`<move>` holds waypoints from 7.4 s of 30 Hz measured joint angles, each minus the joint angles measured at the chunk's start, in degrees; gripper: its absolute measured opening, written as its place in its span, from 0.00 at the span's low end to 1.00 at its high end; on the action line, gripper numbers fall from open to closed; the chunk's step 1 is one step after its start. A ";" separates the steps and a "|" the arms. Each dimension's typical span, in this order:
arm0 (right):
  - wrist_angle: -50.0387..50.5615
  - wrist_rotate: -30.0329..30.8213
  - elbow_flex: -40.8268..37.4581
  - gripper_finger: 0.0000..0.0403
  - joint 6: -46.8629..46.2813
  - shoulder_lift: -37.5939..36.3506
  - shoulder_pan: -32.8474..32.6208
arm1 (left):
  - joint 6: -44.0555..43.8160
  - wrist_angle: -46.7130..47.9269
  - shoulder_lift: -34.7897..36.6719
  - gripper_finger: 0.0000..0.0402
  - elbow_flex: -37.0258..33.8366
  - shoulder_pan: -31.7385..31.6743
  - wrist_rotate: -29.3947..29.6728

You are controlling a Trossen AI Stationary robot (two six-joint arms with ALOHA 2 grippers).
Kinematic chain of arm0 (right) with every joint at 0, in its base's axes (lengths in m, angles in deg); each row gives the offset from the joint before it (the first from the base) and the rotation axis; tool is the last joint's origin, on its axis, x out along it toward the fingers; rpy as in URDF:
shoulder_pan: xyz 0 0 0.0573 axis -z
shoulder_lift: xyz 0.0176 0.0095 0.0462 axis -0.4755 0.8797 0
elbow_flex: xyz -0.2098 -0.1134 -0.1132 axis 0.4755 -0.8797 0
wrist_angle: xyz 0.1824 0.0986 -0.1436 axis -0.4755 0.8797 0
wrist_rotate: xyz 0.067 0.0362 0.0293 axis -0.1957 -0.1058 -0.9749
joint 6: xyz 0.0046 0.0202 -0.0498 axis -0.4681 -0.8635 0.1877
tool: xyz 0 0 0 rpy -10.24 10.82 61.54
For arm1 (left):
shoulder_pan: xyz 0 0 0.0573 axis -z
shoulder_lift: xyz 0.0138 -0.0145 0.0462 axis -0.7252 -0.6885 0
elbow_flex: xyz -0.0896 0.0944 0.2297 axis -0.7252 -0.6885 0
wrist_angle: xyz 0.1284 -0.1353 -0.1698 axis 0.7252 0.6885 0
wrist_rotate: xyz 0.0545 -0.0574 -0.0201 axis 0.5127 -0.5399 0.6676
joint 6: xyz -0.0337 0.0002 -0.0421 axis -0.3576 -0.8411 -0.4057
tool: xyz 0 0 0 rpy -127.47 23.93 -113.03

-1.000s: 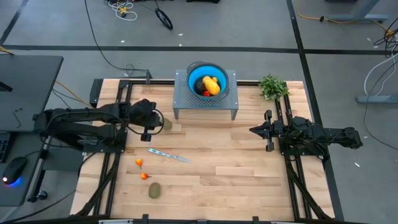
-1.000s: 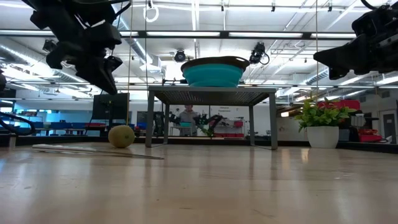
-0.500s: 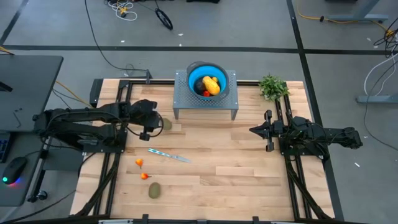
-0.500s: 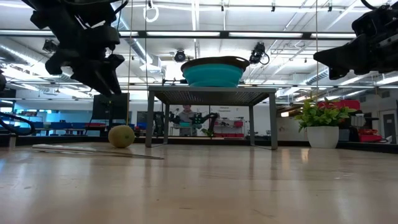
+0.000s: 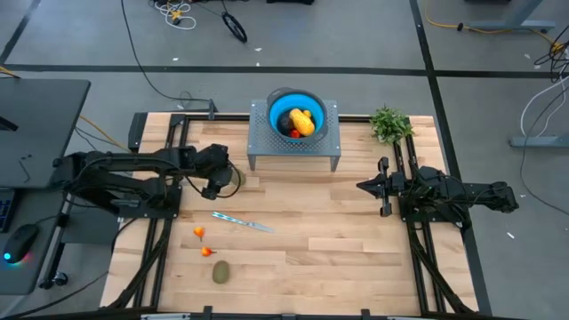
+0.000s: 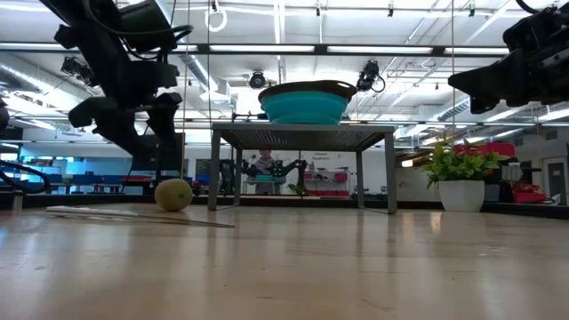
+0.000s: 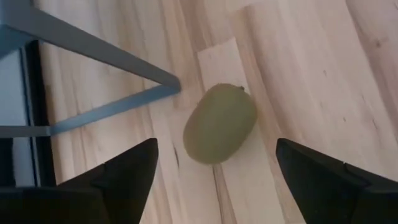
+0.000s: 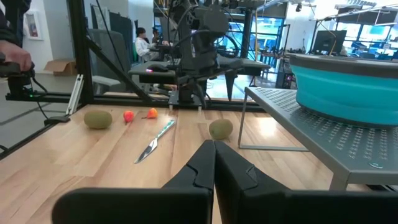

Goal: Pick & Place Fruit
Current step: Put the top kiwi into the blue bin

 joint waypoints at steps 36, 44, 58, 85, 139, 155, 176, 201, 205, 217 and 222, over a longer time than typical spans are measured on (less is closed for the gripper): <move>0.00 -0.02 0.00 0.02 0.00 0.00 0.01 | 13.92 -4.95 -14.76 0.85 2.94 -2.10 -0.09; 0.00 -0.02 0.00 0.02 0.02 0.00 0.01 | 15.40 -4.55 -14.76 0.85 2.94 -2.79 -1.74; 0.01 -0.02 0.00 0.02 0.00 0.00 0.01 | 19.17 -6.40 -14.76 0.85 0.82 -5.01 -6.42; 0.01 -0.02 0.00 0.02 0.02 0.00 -0.01 | 19.17 -11.15 -19.50 0.85 0.31 -6.21 -6.15; 0.02 -0.01 0.00 0.02 0.00 0.00 -0.01 | 19.27 -12.06 -21.31 0.62 0.60 -6.34 -3.88; 0.01 0.00 0.00 0.02 0.01 0.00 0.00 | 18.77 -7.97 -15.55 0.61 0.66 -6.34 -3.89; 0.02 0.00 0.00 0.02 0.00 0.00 0.00 | 10.00 -5.68 -5.88 0.61 0.60 -7.61 -2.85; 0.02 -0.02 0.00 0.02 0.01 0.00 0.00 | -4.10 -1.95 3.76 0.61 0.60 -9.23 -1.49; 0.02 -0.02 0.00 0.02 0.00 0.00 0.01 | -4.92 -1.96 6.87 0.61 0.60 -9.24 -1.48; 0.01 -0.02 0.00 0.02 0.00 0.00 0.00 | -6.09 -1.40 16.76 0.61 0.60 -9.25 -1.30; 0.02 -0.01 0.00 0.02 0.01 0.00 0.01 | -6.09 -1.36 16.94 0.61 0.60 -9.24 -1.30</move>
